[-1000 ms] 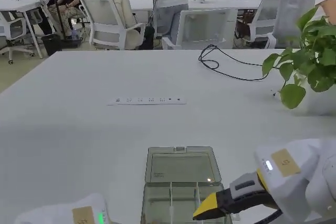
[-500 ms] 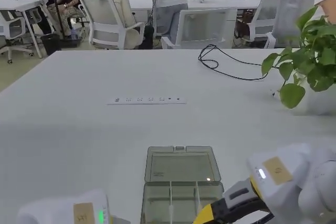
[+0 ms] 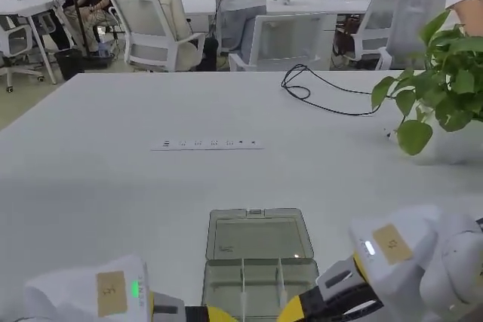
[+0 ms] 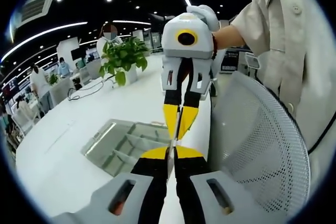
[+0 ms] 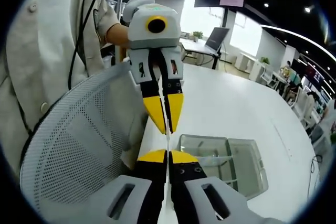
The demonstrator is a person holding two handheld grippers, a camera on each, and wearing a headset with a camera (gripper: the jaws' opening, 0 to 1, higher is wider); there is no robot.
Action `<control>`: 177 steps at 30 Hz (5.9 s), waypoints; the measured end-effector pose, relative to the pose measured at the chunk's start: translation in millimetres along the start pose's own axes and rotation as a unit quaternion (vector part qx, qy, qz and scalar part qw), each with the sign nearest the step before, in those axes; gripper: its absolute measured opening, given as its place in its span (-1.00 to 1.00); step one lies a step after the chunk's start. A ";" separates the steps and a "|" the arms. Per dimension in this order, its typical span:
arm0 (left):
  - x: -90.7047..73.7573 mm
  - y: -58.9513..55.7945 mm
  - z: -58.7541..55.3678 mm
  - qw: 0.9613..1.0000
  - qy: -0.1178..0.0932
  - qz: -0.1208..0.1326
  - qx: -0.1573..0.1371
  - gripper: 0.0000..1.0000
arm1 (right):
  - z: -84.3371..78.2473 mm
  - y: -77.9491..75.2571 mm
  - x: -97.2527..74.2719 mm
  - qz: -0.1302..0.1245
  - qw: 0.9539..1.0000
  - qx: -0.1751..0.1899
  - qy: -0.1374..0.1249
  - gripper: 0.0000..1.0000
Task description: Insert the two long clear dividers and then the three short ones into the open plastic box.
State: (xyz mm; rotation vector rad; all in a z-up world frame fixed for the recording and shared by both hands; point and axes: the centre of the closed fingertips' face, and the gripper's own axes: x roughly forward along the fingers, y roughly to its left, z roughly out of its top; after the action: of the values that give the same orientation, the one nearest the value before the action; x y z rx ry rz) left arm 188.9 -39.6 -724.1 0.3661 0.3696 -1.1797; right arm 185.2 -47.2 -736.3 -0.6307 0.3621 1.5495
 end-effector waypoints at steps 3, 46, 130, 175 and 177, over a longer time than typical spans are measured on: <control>-1.3 1.7 -0.5 1.000 -0.005 0.009 -0.004 -0.96 | 1.6 -1.4 -1.1 -0.006 1.000 0.003 0.001 -0.96; -21.7 38.4 -14.2 0.980 -0.060 0.127 -0.138 0.47 | -12.3 -75.1 17.6 -0.082 0.987 0.093 0.100 -0.96; -20.4 43.1 -27.3 0.982 -0.043 0.130 -0.132 0.64 | -43.1 -79.7 77.2 0.035 0.963 0.055 0.262 -0.97; -10.8 36.6 -29.8 0.985 -0.021 0.121 -0.124 0.66 | -65.7 -73.7 95.6 0.066 0.918 0.055 0.386 -0.97; -10.5 36.8 -29.7 0.985 -0.021 0.121 -0.123 0.66 | -66.0 -74.0 95.4 0.065 0.918 0.053 0.388 -0.97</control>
State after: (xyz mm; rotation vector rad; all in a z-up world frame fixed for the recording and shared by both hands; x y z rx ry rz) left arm 217.2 -4.8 -742.4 0.1653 0.4175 -0.8903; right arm 270.8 -2.1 -834.2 -1.1454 1.0970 1.3317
